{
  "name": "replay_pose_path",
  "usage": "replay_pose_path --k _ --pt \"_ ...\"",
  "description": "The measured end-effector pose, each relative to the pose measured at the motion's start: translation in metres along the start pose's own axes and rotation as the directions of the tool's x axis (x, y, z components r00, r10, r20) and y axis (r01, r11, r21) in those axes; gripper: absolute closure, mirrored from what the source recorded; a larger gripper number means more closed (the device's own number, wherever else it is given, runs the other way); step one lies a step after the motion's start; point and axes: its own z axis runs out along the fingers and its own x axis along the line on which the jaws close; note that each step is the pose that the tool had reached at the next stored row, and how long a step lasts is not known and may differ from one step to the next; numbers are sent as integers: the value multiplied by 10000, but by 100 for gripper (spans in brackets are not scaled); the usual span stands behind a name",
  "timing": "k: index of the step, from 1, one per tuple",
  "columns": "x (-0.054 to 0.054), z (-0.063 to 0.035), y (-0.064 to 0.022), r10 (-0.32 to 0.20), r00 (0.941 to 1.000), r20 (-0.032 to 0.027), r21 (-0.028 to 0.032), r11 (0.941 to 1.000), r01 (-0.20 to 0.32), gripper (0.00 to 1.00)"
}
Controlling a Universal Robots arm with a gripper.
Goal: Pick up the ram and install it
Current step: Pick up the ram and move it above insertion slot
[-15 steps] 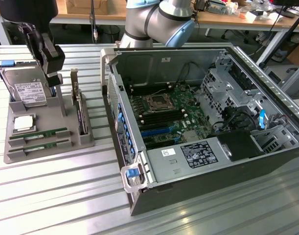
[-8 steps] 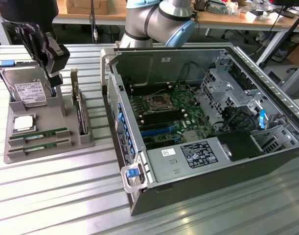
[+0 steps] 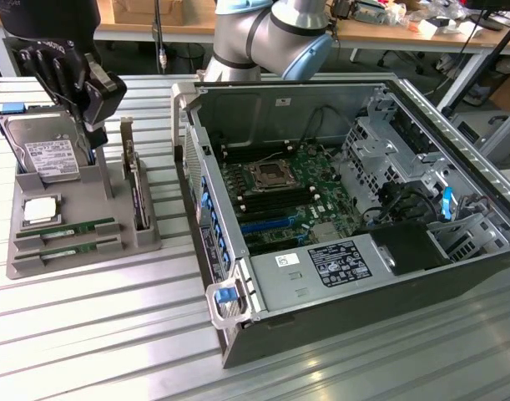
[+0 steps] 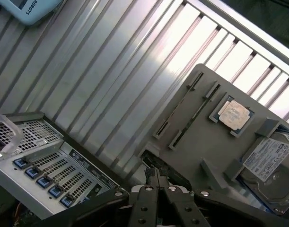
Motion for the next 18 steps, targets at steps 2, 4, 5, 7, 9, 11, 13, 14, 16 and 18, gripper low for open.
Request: replay_pose_path --k 2,4,5,7,9,11,13,14,16,18 --pt "0 0 0 -169 9999 -11 13 9999 169 89" --pt "0 1 0 -494 9988 -33 37 9988 494 89" --pt "0 1 0 -655 9978 -44 47 9978 655 89" --pt "0 1 0 -842 9964 -57 60 9964 842 89" --pt "0 1 0 -1202 9927 -81 86 9927 1203 89" --pt "0 2 0 -1560 9877 -107 111 9877 1561 89" --pt "0 2 0 -1764 9842 -122 124 9842 1766 89" --pt "0 3 0 -1832 9830 -128 129 9830 1834 89" --pt "0 3 0 -1983 9800 -140 137 9800 1985 89" --pt "0 3 0 -2157 9763 -155 147 9763 2159 89"
